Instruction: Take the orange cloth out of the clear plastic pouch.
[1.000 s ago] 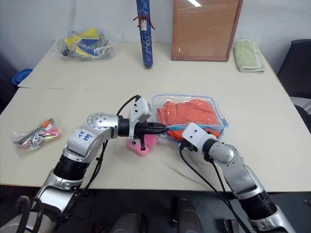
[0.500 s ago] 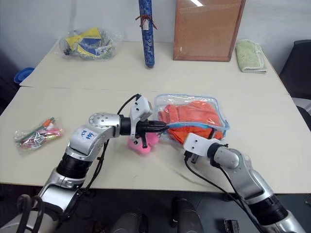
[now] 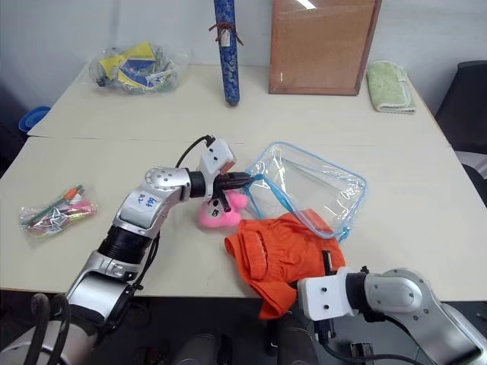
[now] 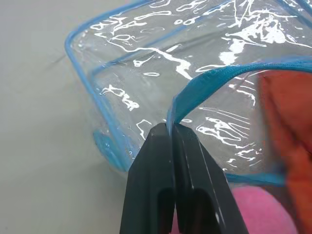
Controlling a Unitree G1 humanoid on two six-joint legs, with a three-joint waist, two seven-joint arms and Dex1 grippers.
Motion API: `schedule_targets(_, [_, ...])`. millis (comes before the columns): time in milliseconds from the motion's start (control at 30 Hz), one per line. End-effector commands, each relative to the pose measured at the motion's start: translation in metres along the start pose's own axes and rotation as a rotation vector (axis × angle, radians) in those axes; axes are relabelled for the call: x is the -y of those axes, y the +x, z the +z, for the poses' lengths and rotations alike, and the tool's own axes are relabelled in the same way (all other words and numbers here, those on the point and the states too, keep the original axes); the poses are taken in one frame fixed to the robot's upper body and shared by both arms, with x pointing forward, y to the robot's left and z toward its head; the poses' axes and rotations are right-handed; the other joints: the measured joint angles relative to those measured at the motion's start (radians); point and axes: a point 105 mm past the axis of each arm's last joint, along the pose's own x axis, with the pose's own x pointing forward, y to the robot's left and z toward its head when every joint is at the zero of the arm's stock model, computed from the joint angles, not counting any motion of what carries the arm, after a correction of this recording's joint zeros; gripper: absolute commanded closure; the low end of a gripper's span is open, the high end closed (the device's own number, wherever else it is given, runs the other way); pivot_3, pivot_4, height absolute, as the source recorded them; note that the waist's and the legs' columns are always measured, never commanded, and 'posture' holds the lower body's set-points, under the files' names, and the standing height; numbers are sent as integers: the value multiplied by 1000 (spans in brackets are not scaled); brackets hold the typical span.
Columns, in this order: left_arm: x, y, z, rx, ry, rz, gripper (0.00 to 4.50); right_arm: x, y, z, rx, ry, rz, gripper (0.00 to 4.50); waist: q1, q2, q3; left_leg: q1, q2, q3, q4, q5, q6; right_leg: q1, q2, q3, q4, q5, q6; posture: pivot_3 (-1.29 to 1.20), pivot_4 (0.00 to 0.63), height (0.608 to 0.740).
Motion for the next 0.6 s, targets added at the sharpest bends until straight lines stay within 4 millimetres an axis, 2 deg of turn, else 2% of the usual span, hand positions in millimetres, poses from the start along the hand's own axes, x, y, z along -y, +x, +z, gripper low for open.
schedule_targets(33, [-19, -9, 8, 1, 66, 73, 4500, 12, -13, -26, -117, -2, -82, 4458, 0, 0, 0, 0, 0, 0, 0, 0, 0, 0, 0, 0, 0, 0, 0, 0, 150, 740])
schedule_targets(167, [-34, -22, 6, -33, 129, 116, 4500, 21, -35, -58, -234, 39, -168, 4458, 1, 0, 0, 0, 0, 1, 0, 0, 0, 0, 0, 0, 0, 0, 0, 0, 150, 740])
schedule_targets(300, [-39, -37, 5, -49, 165, 108, 4500, 31, -75, -96, -362, 143, -318, 4458, 5, 0, 0, 0, -1, 1, 0, 0, 0, 0, -1, 0, 0, 0, 0, 0, 150, 740])
schedule_targets(433, [-36, -40, 3, -52, 172, 92, 4500, 26, -106, -122, -442, 215, -393, 4458, 11, 0, 0, 0, -1, 1, 0, 0, 0, 0, -2, 0, 0, 0, 1, 0, 150, 740])
schedule_targets(600, [-10, -36, -1, -45, 199, -21, 4500, 20, -132, -149, -467, 386, -543, 4458, 9, 0, 0, 0, -1, 1, 0, 0, 0, 1, -1, 0, 0, 0, 1, 0, 150, 740])
